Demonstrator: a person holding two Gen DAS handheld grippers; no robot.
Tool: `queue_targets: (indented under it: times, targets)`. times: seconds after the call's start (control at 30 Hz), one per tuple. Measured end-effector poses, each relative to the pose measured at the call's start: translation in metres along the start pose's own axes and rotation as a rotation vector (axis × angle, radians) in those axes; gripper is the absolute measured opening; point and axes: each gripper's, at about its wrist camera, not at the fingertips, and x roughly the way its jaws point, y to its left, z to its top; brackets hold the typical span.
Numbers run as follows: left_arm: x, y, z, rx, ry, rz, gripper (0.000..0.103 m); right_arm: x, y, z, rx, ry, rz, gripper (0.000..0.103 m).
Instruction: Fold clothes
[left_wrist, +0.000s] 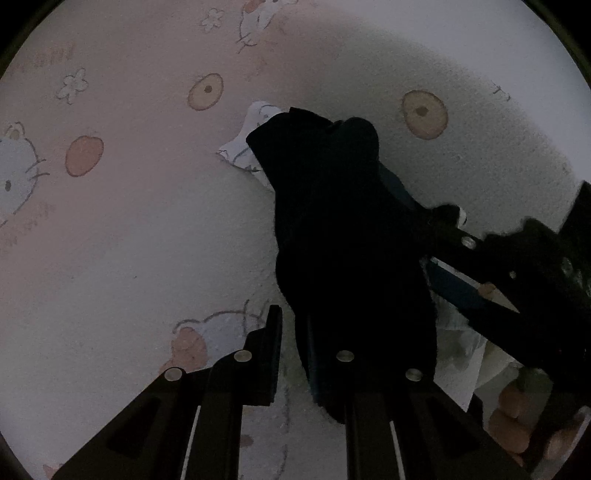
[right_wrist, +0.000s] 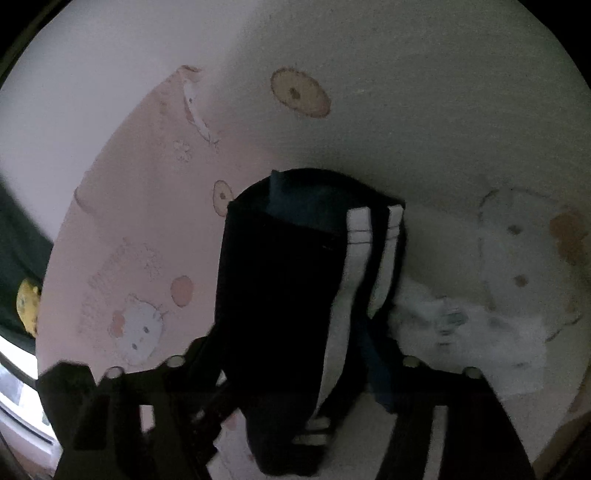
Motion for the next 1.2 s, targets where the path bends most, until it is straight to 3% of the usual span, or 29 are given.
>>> queue_targets:
  times: [0.07, 0.13, 0.2, 0.33, 0.37, 0.47, 0.5, 0.87, 0.97, 1.07, 1.13, 1.17, 1.2]
  targets:
    - [-0.004, 0.006, -0.002, -0.003, -0.001, 0.010, 0.010, 0.009, 0.005, -0.002, -0.011, 0.026, 0.004, 0.037]
    - [-0.012, 0.014, -0.005, -0.016, 0.002, -0.020, 0.011, 0.012, 0.008, -0.005, -0.055, 0.053, -0.023, 0.014]
    - [-0.020, 0.023, -0.009, -0.029, 0.005, -0.051, 0.011, 0.011, 0.005, -0.008, -0.064, 0.061, -0.004, 0.012]
    - [-0.020, 0.037, -0.007, -0.118, 0.100, -0.147, 0.015, 0.007, -0.002, -0.009, 0.004, 0.065, 0.084, 0.012]
    - [-0.018, 0.037, -0.006, -0.127, 0.116, -0.137, 0.021, 0.007, -0.001, -0.009, 0.011, 0.065, 0.102, 0.012]
    - [-0.015, 0.037, -0.006, -0.151, 0.148, -0.121, 0.062, 0.004, 0.000, -0.009, 0.033, 0.073, 0.199, 0.012]
    - [-0.015, 0.037, -0.006, -0.156, 0.150, -0.125, 0.063, 0.003, -0.001, -0.009, 0.047, 0.079, 0.235, 0.012]
    - [-0.005, 0.033, -0.004, -0.252, 0.192, -0.217, 0.063, 0.002, -0.005, -0.006, 0.023, 0.113, 0.195, 0.012]
    - [0.001, 0.028, -0.001, -0.255, 0.176, -0.255, 0.063, 0.000, -0.008, -0.003, 0.019, 0.109, 0.194, 0.012]
    - [0.008, 0.025, -0.003, -0.287, 0.133, -0.235, 0.063, 0.000, -0.012, -0.003, 0.035, 0.104, 0.192, 0.012]
    - [0.012, 0.023, -0.004, -0.309, 0.105, -0.221, 0.055, -0.001, -0.015, -0.004, 0.035, 0.105, 0.168, 0.012]
    - [0.015, 0.023, -0.005, -0.309, 0.108, -0.182, 0.035, -0.002, -0.016, -0.003, 0.030, 0.106, 0.146, 0.012]
    - [0.018, 0.022, -0.006, -0.308, 0.112, -0.142, 0.027, -0.005, -0.017, -0.003, 0.026, 0.103, 0.123, 0.012]
